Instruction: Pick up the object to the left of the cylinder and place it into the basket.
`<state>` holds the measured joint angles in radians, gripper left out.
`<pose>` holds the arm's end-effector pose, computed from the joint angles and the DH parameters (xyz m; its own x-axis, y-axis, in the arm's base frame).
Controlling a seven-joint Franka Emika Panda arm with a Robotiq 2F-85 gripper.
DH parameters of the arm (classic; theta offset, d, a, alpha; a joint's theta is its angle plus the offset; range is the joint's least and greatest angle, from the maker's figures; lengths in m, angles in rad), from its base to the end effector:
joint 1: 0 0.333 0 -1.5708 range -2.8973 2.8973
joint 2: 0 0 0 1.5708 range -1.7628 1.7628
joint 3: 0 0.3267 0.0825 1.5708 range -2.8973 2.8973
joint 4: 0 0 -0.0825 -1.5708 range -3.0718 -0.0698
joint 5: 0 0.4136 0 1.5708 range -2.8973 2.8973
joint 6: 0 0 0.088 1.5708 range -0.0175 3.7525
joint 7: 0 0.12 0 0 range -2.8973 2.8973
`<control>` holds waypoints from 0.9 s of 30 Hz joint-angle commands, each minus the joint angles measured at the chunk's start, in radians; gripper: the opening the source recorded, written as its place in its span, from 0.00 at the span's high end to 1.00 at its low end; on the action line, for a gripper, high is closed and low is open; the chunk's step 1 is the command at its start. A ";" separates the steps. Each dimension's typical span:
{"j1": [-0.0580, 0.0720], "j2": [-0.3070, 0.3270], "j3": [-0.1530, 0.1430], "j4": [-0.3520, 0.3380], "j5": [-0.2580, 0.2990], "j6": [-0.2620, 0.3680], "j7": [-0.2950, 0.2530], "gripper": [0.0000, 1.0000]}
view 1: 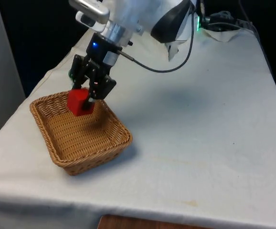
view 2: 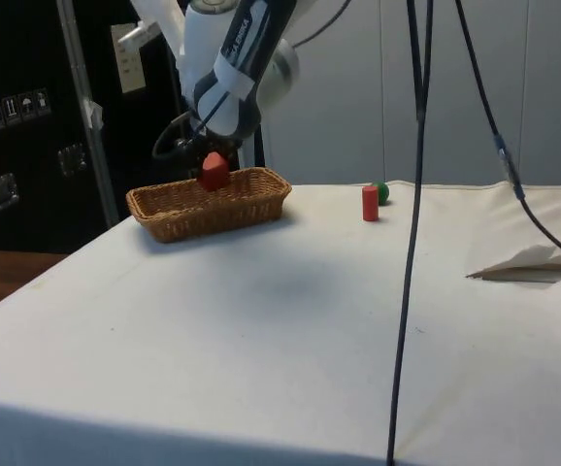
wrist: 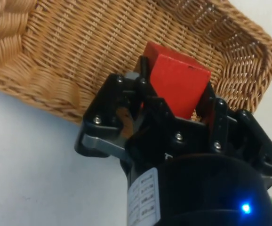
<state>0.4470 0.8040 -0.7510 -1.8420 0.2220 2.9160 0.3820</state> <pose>0.6917 -0.1709 0.2151 0.7138 -0.4276 0.5547 -0.5997 -0.7823 0.1686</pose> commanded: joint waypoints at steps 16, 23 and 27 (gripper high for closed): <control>-0.061 0.041 0.054 0.016 0.211 0.014 -0.131 0.97; -0.074 0.081 0.057 0.045 0.304 0.005 -0.177 0.97; -0.065 0.095 0.047 0.051 0.348 0.001 -0.197 0.97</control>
<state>0.3990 0.9120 -0.7270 -1.7950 0.5690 2.9130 0.1970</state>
